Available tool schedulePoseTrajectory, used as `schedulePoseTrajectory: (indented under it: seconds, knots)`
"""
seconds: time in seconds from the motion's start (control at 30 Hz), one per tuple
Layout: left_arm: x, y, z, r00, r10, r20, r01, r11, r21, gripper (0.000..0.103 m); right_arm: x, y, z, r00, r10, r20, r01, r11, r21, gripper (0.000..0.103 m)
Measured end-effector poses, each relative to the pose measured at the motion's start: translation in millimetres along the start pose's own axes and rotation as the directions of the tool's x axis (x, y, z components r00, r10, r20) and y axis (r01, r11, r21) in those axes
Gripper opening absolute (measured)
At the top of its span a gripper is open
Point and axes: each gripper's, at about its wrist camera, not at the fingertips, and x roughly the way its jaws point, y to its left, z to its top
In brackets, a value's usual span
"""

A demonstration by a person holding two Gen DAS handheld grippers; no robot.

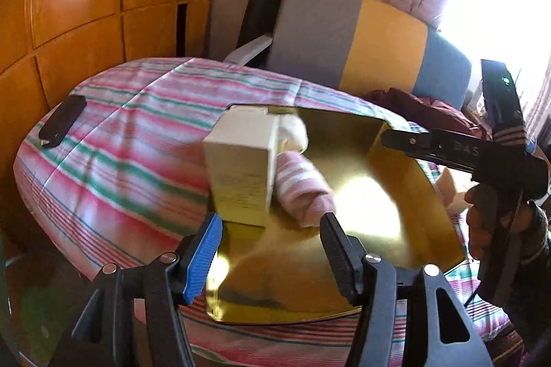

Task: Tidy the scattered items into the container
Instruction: 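Release the pink sock into the tray with the right tool while the left tool releases the box, then grasp the large yellow sponge with the left tool while the right tool grasps a small sponge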

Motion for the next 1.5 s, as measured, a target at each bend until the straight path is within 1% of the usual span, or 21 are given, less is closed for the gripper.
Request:
schedulePoseTrajectory:
  seconds: [0.1,0.2,0.37,0.47,0.57,0.77,0.87,0.97,1.0,1.07,1.13,1.2,1.37,1.47,1.5]
  knots:
    - [-3.7,-16.6,2.0,1.0,-0.019,0.005,0.019,0.999,0.03,0.059,-22.5,-16.1,-9.2,1.0,-0.019,0.01,0.019,1.0,0.022,0.07]
    - [-7.9,-37.1,2.0,0.998,-0.055,0.003,0.055,0.996,0.07,0.06,-46.6,-38.8,-21.3,0.999,-0.051,0.014,0.051,0.997,0.053,0.072]
    - [-6.4,-76.6,0.7,0.993,-0.116,-0.026,0.119,0.982,0.147,0.061,-96.4,-91.3,-48.6,0.992,-0.125,0.031,0.118,0.98,0.159,0.073]
    - [-2.9,-102.5,-2.9,0.988,-0.143,-0.054,0.151,0.966,0.209,0.061,-132.8,-125.4,-69.4,0.98,-0.196,0.039,0.182,0.957,0.228,0.073]
    - [0.1,-125.0,-7.0,0.982,-0.171,-0.082,0.187,0.947,0.262,0.061,-164.1,-157.4,-91.2,0.969,-0.246,0.029,0.226,0.926,0.301,0.074]
    - [6.1,-166.0,-15.3,0.961,-0.233,-0.151,0.272,0.9,0.34,0.061,-210.8,-193.2,-126.4,0.948,-0.317,0.034,0.273,0.862,0.427,0.079]
    - [9.3,-187.7,-16.1,0.948,-0.261,-0.181,0.312,0.874,0.374,0.061,-214.7,-206.4,-136.2,0.949,-0.314,0.036,0.258,0.836,0.483,0.08]
    - [11.5,-208.5,-14.5,0.937,-0.286,-0.201,0.345,0.848,0.401,0.061,-207.5,-211.6,-136.8,0.954,-0.299,0.024,0.246,0.827,0.505,0.08]
    - [12.8,-214.8,-13.7,0.935,-0.291,-0.203,0.351,0.842,0.409,0.061,-203.6,-212.0,-135.9,0.952,-0.305,0.018,0.255,0.825,0.504,0.081]
    - [19.0,-225.1,-11.3,0.926,-0.301,-0.228,0.372,0.834,0.408,0.061,-196.6,-214.2,-135.7,0.939,-0.344,-0.003,0.297,0.806,0.511,0.084]
    - [29.4,-231.7,-8.1,0.916,-0.304,-0.26,0.386,0.841,0.379,0.062,-191.8,-218.6,-135.9,0.931,-0.364,-0.014,0.317,0.789,0.527,0.09]
    - [38.2,-234.9,-4.5,0.909,-0.309,-0.28,0.396,0.848,0.352,0.063,-186.9,-222.6,-137.7,0.925,-0.379,-0.028,0.333,0.772,0.542,0.091]
    - [55.7,-246.7,6.3,0.904,-0.314,-0.291,0.401,0.857,0.323,0.07,-173.6,-227.5,-135.9,0.928,-0.368,-0.049,0.334,0.77,0.544,0.092]
    - [65.8,-257.3,19.5,0.909,-0.311,-0.278,0.392,0.865,0.315,0.072,-168.1,-227.0,-134.2,0.922,-0.383,-0.057,0.353,0.769,0.533,0.093]
    - [69.6,-260.7,23.3,0.907,-0.315,-0.278,0.395,0.866,0.307,0.076,-166.7,-226.8,-134.6,0.919,-0.391,-0.059,0.361,0.769,0.528,0.093]
